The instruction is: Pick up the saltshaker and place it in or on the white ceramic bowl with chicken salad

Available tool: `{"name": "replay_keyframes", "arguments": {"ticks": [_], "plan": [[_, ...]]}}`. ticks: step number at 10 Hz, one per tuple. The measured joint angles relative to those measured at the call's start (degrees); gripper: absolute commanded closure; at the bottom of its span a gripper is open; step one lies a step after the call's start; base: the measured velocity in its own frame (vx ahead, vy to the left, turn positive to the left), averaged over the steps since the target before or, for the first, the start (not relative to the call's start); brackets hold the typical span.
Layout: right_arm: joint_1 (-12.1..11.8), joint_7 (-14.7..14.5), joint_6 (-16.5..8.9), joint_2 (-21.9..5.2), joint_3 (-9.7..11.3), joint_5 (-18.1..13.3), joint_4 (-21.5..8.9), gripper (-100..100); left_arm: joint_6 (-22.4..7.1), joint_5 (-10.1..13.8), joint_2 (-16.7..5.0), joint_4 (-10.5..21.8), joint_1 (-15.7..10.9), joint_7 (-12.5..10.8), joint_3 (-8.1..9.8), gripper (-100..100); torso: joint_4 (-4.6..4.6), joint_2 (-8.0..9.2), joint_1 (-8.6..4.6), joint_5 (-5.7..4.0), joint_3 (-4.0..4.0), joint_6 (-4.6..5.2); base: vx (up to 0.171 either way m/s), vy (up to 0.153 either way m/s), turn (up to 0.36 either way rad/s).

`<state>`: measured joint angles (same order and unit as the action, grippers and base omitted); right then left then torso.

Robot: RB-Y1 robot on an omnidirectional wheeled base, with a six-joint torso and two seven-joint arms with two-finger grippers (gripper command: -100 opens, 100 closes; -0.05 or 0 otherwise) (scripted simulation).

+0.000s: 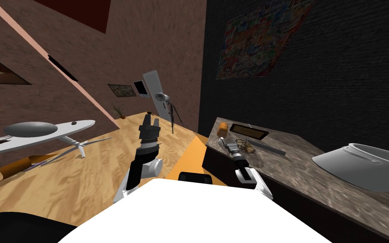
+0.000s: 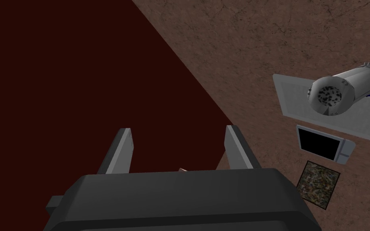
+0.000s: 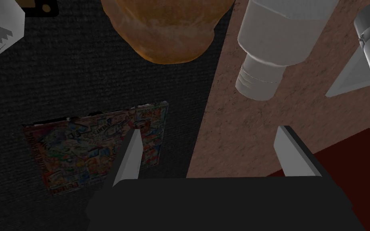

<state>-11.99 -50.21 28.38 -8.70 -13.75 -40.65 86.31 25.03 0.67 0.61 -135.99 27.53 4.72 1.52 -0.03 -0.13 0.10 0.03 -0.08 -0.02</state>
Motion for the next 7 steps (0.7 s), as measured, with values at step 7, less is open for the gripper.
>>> {"name": "replay_keyframes", "arguments": {"ticks": [7], "plan": [[2.49,-10.11,1.38,9.23,-2.66,-6.85,-7.31,-100,0.0,0.0,0.0,0.0,0.0,0.0,0.0,0,-0.02,-0.11,-0.08,-0.01,-0.06,-0.02,0.045,0.02,-0.062]]}}
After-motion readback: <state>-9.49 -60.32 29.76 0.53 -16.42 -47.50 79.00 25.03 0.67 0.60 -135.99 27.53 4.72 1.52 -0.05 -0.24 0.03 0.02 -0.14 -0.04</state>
